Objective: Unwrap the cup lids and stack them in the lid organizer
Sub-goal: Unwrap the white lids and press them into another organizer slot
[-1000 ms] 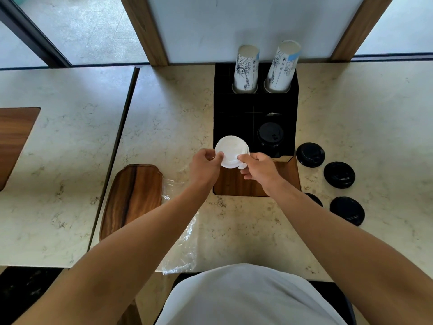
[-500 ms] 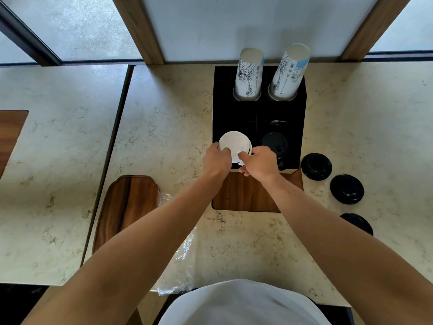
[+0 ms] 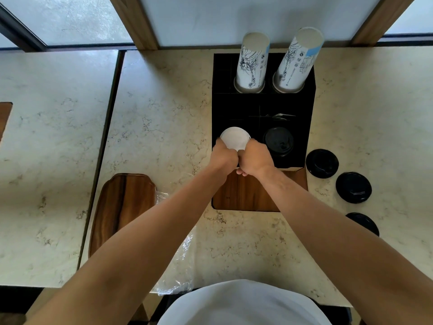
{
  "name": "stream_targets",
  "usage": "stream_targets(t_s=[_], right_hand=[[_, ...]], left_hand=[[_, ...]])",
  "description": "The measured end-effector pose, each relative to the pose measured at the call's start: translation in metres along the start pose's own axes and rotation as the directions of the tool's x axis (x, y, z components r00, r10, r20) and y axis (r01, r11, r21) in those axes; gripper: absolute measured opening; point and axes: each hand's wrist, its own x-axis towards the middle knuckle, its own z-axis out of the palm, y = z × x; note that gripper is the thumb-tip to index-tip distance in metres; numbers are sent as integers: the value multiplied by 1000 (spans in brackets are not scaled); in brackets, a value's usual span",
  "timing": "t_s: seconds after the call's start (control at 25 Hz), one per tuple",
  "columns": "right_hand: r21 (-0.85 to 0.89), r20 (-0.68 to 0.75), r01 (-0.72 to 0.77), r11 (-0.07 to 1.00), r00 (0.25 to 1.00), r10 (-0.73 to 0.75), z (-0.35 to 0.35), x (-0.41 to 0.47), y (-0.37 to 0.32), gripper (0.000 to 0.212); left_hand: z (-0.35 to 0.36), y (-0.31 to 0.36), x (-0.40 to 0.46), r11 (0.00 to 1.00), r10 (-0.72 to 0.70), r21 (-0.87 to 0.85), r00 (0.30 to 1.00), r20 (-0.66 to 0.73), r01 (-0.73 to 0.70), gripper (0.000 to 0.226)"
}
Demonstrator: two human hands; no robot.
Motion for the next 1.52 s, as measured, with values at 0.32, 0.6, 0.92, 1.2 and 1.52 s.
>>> stream_targets(t_s=[0.32, 0.6, 0.92, 1.2, 1.52], right_hand=[[-342, 183, 90, 935, 983, -27, -8, 10, -10, 15], [-342, 178, 92, 935, 984, -31, -9, 10, -10, 14], [-312, 127, 67, 948, 992, -28, -8, 7, -8, 16], [-354, 116, 100, 930, 991, -63, -13, 2, -9, 25], [-285, 46, 74, 956, 997, -64, -11, 5, -1, 42]], left_hand=[[1, 5, 12, 992, -88, 92, 995, 41, 84, 52], [-3, 7, 12, 989, -99, 114, 994, 52, 92, 53], [-6, 12, 10, 990, -116, 85, 993, 16, 114, 47], [-10, 14, 7, 992, -120, 48, 992, 36, 119, 48], [-12, 16, 7, 990, -135, 48, 990, 34, 133, 44]])
